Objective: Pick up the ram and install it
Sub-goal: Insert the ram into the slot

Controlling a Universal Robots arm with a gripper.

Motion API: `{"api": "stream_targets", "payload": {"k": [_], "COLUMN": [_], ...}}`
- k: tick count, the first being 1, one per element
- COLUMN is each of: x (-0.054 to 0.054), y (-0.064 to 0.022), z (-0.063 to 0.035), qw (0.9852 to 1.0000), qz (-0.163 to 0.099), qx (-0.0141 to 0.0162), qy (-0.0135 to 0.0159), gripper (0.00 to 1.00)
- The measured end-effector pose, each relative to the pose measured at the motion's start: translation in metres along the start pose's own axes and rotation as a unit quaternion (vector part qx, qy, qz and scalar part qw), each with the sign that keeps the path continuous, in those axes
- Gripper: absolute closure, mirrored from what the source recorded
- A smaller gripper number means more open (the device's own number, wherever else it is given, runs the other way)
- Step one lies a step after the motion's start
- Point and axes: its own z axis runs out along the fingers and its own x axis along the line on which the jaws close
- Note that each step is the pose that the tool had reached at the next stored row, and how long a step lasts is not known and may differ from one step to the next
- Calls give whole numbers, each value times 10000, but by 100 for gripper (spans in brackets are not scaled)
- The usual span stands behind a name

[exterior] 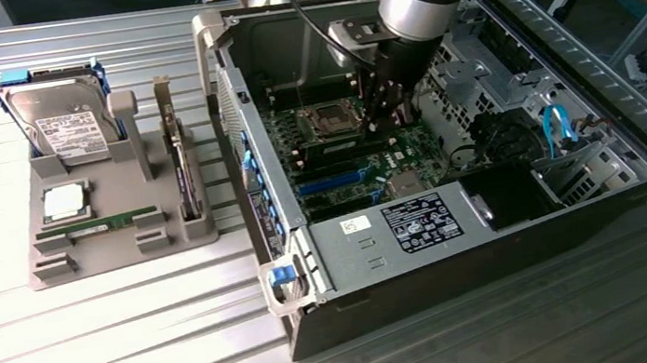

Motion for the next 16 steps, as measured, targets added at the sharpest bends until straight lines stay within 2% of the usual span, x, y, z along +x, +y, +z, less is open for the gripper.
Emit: {"api": "stream_targets", "payload": {"k": [16], "x": [8], "y": [-2], "z": [34], "qw": [10000], "qz": [0], "qx": [0], "qy": [1], "gripper": [88]}}
